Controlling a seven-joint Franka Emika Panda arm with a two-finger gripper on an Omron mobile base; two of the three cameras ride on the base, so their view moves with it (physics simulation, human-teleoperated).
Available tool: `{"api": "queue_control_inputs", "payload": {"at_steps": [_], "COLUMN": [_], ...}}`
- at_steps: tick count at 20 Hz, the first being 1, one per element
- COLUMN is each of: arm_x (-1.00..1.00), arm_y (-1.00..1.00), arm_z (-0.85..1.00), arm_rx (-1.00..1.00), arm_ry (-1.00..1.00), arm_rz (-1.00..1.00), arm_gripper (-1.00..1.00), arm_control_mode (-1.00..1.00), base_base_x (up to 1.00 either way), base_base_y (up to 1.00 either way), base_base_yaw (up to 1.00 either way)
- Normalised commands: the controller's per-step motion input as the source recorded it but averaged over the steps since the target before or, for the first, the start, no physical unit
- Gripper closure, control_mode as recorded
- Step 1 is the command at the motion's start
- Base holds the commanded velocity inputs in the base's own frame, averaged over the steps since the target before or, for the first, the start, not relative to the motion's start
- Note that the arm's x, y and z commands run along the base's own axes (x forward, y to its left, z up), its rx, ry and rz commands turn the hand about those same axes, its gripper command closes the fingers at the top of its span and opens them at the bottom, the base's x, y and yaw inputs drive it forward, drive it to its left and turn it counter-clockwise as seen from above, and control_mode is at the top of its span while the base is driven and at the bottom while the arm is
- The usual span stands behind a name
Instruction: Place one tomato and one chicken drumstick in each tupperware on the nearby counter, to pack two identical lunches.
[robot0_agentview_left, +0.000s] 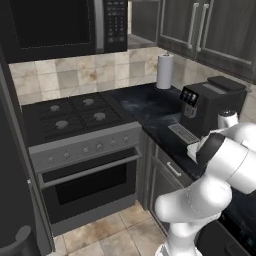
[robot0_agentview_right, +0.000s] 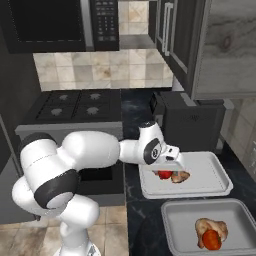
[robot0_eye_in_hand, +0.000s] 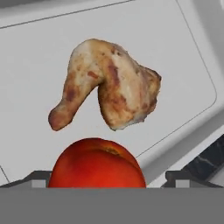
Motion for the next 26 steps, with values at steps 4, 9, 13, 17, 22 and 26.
{"api": "queue_control_inputs", "payload": {"at_steps": [4,9,13,17,22,26], "arm_x": [0.38,0.05,0.30,0.51,0.36,0.17], "arm_y": [0.91,0.07,-0.27,-0.24,-0.25,-0.18], "arm_z": [0.13,0.00,-0.01,-0.02,-0.36,-0.37], "arm_rx": [0.00,0.00,0.00,0.00,0.00,0.00], "arm_ry": [-0.20,-0.11,-0.03,0.00,0.00,0.00], "arm_rz": [-0.07,-0.11,-0.16,-0.15,-0.14,-0.13], "arm_gripper": [-1.00,-1.00,-1.00,-1.00,-1.00,-1.00], "arm_control_mode": [-1.00,-1.00,-1.00,-1.00,-1.00,-1.00], "base_base_x": [0.00,0.00,0.00,0.00,0.00,0.00], "base_base_y": [0.00,0.00,0.00,0.00,0.00,0.00], "base_base_yaw": [0.00,0.00,0.00,0.00,0.00,0.00]}}
